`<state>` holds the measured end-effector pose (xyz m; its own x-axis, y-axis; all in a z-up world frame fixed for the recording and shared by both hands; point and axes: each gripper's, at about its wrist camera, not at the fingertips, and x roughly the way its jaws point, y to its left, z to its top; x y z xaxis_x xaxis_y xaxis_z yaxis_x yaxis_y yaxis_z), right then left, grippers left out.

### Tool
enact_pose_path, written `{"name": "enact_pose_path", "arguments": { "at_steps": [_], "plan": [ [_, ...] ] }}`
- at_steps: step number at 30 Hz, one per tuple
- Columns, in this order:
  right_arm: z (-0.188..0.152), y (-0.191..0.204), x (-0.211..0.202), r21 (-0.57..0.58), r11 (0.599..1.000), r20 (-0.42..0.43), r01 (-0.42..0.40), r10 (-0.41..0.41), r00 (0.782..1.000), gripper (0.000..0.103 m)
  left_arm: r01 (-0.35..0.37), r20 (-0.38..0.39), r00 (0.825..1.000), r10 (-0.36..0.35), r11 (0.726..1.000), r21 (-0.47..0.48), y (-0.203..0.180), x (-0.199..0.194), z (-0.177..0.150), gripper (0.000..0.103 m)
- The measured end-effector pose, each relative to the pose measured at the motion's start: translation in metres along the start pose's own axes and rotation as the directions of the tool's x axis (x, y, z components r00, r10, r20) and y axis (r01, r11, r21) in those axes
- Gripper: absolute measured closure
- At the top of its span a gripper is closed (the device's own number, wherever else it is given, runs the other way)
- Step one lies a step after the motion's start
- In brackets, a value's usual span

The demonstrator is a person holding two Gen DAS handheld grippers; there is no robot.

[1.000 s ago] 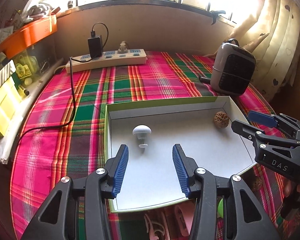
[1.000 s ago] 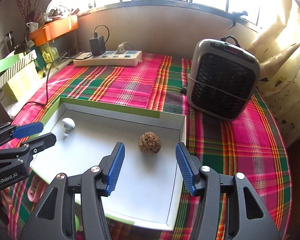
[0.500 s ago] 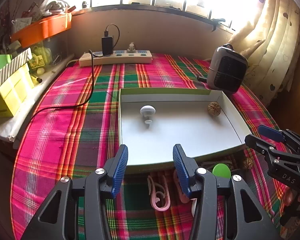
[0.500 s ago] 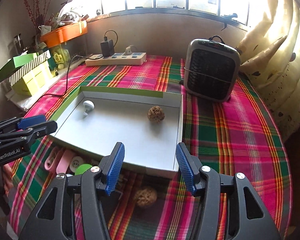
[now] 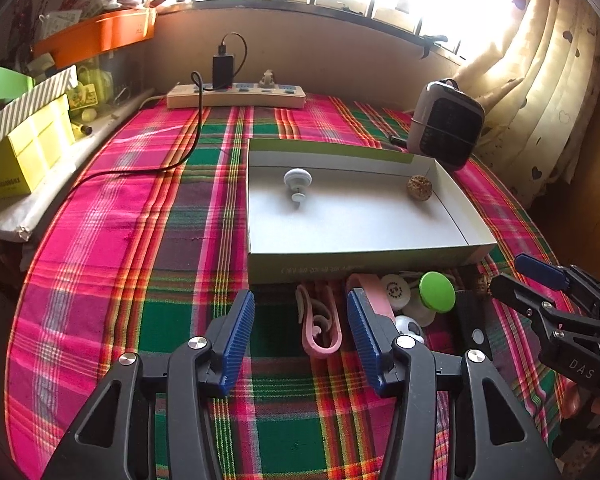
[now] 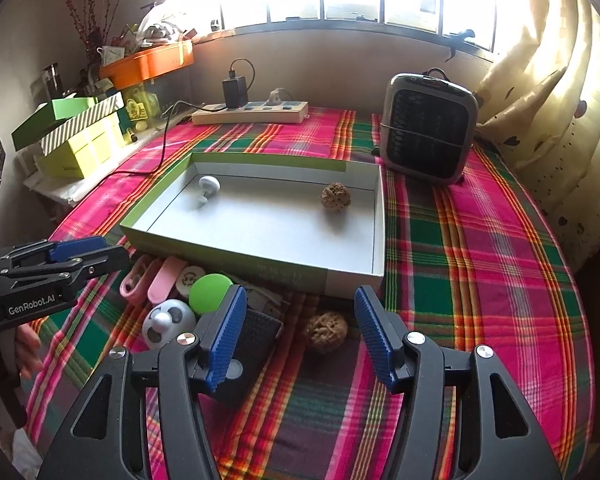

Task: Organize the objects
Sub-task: 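Open both tools to release walnut and knob in the box, withdraw, then grasp the black remote with the right tool while the left tool grasps the pink clip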

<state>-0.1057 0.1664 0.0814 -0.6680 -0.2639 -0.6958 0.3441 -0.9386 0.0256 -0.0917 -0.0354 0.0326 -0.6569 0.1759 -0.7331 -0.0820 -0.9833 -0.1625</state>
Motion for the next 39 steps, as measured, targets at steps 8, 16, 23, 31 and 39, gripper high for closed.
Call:
{"name": "enact_pose_path", "arguments": {
  "at_steps": [8,16,23,31,39],
  "plan": [
    [-0.02,0.012,-0.004,0.0,1.0,-0.017,-0.031,0.031,0.999,0.04,0.02,-0.031,0.999,-0.02,1.0,0.014,0.0,0.004,-0.01,0.055],
    [-0.033,0.017,0.0,0.01,0.999,-0.054,-0.051,0.051,0.997,0.04,0.009,-0.058,0.998,-0.007,1.0,0.024,-0.003,0.013,-0.015,0.055],
    [-0.036,0.027,0.01,-0.019,0.999,-0.083,-0.033,0.031,0.996,0.04,0.005,-0.076,0.997,-0.003,1.0,0.023,0.0,0.02,-0.015,0.055],
    [-0.034,0.025,0.018,-0.01,1.0,-0.106,-0.01,0.009,0.994,0.04,-0.008,-0.078,0.997,0.012,0.999,0.05,-0.004,0.026,-0.01,0.055],
    [-0.033,0.022,0.024,-0.013,1.0,-0.123,0.016,-0.018,0.992,0.04,-0.048,-0.07,0.996,0.054,0.996,0.08,-0.008,0.031,-0.007,0.055]
  ]
}}
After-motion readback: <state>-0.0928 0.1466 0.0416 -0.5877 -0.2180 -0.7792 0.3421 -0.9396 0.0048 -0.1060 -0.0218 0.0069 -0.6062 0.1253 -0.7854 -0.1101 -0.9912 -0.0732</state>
